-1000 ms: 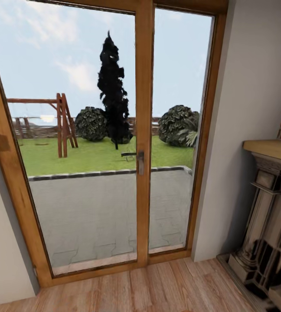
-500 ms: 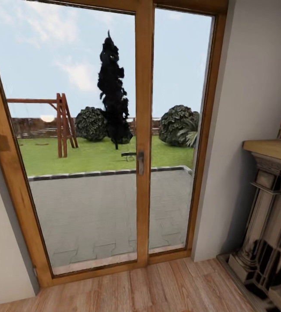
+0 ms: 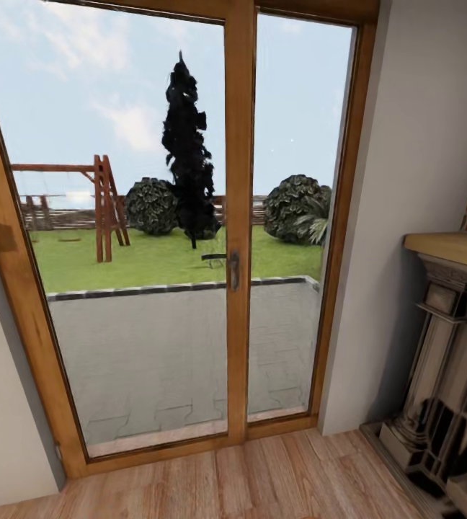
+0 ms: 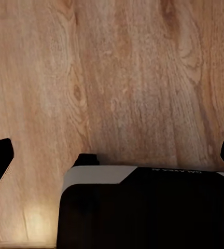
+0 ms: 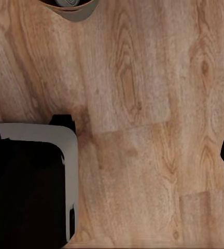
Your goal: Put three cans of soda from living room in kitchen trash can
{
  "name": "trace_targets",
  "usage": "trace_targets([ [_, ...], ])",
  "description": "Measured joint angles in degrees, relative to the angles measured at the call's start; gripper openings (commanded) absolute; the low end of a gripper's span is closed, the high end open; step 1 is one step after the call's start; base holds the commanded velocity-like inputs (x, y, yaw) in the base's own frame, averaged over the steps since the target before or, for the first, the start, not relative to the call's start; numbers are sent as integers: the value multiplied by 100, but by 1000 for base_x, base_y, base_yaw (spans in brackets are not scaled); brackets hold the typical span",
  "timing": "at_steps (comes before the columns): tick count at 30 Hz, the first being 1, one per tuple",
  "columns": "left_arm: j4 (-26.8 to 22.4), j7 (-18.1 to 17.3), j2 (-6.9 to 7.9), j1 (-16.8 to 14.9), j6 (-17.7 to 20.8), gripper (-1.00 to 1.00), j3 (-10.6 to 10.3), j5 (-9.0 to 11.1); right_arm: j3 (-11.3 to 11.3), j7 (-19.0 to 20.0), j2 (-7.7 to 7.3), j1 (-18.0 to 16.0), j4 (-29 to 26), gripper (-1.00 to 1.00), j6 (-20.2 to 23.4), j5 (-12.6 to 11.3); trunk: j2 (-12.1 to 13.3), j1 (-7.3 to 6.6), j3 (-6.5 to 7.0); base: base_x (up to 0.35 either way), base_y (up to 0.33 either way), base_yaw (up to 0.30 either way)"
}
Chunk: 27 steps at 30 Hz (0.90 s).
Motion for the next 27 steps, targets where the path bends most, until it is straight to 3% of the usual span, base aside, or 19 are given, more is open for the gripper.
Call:
trace_targets([
  [4,1,-1,123,105,8,100,-3,-8,3,2,75,51,5,100,0,-10,0,0,0,0,0,0],
  [11,1,-6,200,337,15,100,-1,-17,-1,4,261,80,7,100,0,-9,0,0,0,0,0,0],
  [27,0,-10,246,402,16,100,-1,-22,4,4,320,84,1,100,0,-24,0,0,0,0,0,0],
])
